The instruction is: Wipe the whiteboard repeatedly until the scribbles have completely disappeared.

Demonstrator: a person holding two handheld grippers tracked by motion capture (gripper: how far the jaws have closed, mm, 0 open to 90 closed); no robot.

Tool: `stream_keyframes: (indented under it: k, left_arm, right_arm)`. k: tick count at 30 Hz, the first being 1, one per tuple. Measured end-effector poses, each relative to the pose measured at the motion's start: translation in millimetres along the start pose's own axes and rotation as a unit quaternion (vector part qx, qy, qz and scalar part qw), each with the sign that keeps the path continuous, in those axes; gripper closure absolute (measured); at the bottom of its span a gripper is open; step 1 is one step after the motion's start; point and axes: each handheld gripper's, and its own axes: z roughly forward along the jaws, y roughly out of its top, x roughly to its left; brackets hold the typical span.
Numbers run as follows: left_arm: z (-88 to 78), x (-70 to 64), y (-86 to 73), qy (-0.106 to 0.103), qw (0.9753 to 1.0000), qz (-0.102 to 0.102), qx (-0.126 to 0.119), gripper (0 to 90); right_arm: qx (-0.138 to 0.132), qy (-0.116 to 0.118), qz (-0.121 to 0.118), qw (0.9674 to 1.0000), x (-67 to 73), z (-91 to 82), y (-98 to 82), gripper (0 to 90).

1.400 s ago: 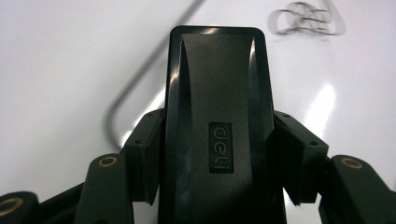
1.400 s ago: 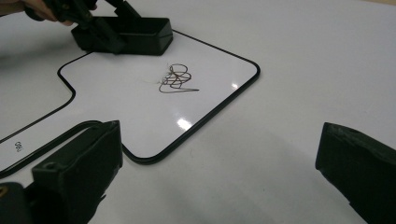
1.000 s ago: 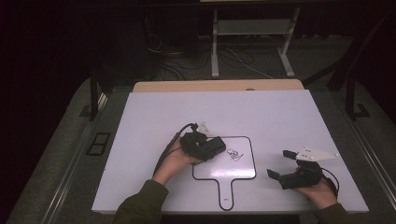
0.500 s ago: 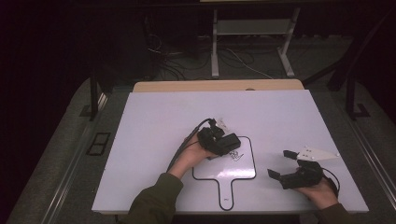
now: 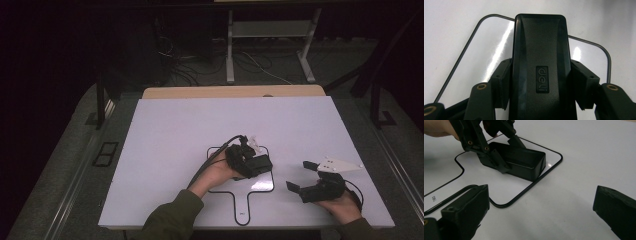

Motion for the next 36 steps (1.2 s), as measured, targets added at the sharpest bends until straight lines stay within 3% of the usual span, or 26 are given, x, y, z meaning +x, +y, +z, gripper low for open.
stream_keyframes:
  k: [5, 8, 11, 13, 17, 18, 20, 28, 32, 36]
  left_arm:
    - [-3.2, 17.3, -4.9, 0.014, 0.9995, -0.029, -0.008, 39.2]
    - [-8.4, 31.2, -12.4, 0.03, 0.9979, -0.056, -0.014, 39.2]
    - [-13.8, 42.3, -19.2, 0.038, 0.9967, -0.069, -0.016, 39.2]
    - [-14.6, 43.3, -20.3, 0.038, 0.9966, -0.071, -0.017, 39.2]
    - [-11.7, 35.0, -14.6, 0.03, 0.9984, -0.046, -0.006, 39.2]
    - [-9.9, 29.8, -12.7, 0.026, 0.9984, -0.049, -0.006, 39.2]
    - [-6.3, 21.0, -7.5, 0.02, 0.9994, -0.027, -0.002, 39.2]
    - [3.6, -10.5, 4.5, -0.001, 0.9999, 0.014, 0.003, 39.2]
    - [2.5, -2.2, 3.0, 0.003, 1.0, 0.003, 0.0, 39.2]
    - [-4.2, 16.6, -5.8, 0.025, 0.9992, -0.031, -0.006, 39.2]
  right_arm:
    - [0.0, 0.0, 0.001, 1.0, -0.3, 0.0, -0.1, 0.0]
    - [0.001, 0.0, 0.001, 1.0, -0.6, -0.2, -0.3, 0.0]
    - [0.001, -0.001, 0.001, 1.0, -0.8, -0.1, -0.3, 0.0]
    - [0.001, -0.001, 0.001, 1.0, -0.6, 0.2, -0.3, 0.0]
    - [0.002, -0.001, -0.001, 1.0, -0.5, 0.9, -0.3, 0.0]
    - [0.001, -0.001, 0.0, 1.0, -0.4, 1.0, -0.3, 0.0]
    - [0.001, -0.002, -0.001, 1.0, -0.2, 0.8, -0.3, 0.0]
    - [0.0, 0.0, 0.0, 1.0, -0.1, 0.0, -0.2, 0.0]
    - [0.0, -0.001, 0.0, 1.0, -0.1, -0.3, -0.2, 0.0]
    - [0.0, -0.001, 0.0, 1.0, -0.2, -0.3, -0.3, 0.0]
